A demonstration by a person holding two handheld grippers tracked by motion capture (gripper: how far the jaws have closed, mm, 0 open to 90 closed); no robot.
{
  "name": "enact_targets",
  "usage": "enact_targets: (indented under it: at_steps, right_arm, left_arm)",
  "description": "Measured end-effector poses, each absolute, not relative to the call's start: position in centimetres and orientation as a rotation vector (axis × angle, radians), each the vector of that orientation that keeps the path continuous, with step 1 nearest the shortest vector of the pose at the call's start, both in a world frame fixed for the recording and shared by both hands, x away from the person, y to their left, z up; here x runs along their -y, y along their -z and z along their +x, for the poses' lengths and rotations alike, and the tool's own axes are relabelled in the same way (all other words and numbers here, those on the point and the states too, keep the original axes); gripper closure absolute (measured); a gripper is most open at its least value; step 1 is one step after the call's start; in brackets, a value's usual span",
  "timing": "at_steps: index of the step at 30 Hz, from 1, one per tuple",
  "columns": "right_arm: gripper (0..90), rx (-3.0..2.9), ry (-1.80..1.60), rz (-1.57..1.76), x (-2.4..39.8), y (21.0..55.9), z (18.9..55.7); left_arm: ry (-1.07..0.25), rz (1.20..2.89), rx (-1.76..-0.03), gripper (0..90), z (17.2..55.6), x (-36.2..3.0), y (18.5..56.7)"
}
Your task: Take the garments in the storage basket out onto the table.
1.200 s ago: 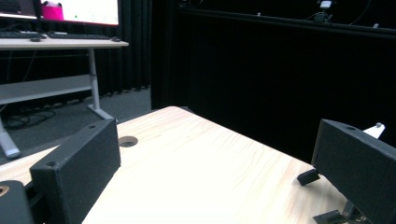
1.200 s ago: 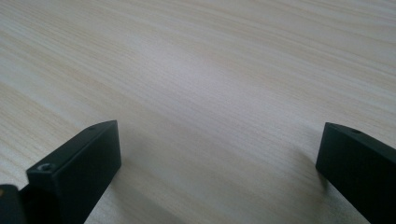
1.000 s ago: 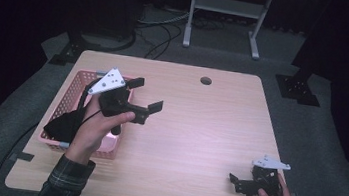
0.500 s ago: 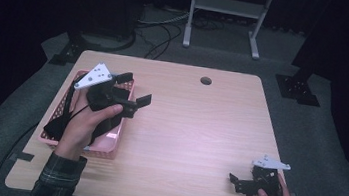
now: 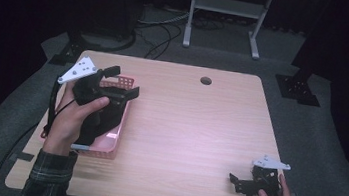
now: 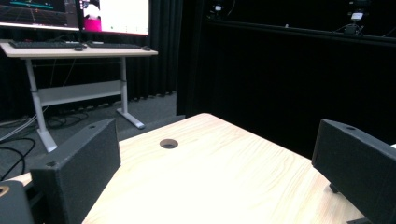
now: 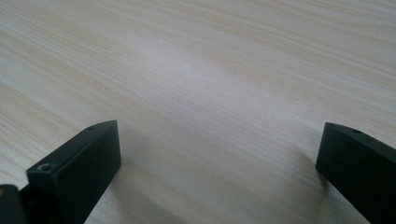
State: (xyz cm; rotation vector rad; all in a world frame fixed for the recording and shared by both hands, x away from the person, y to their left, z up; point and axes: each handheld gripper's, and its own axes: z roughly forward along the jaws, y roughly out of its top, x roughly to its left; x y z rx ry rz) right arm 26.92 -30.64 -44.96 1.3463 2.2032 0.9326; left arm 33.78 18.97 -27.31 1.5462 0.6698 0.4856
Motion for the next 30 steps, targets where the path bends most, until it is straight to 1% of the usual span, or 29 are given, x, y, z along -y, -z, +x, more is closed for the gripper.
enact_targets:
  at_steps: [30]
  right_arm:
    - [0.0,-2.203,-0.932,1.348,30.6,45.0,26.9]
  left_arm:
    - [-0.572,1.494,-0.749,0.3,34.5,-24.8,26.8]
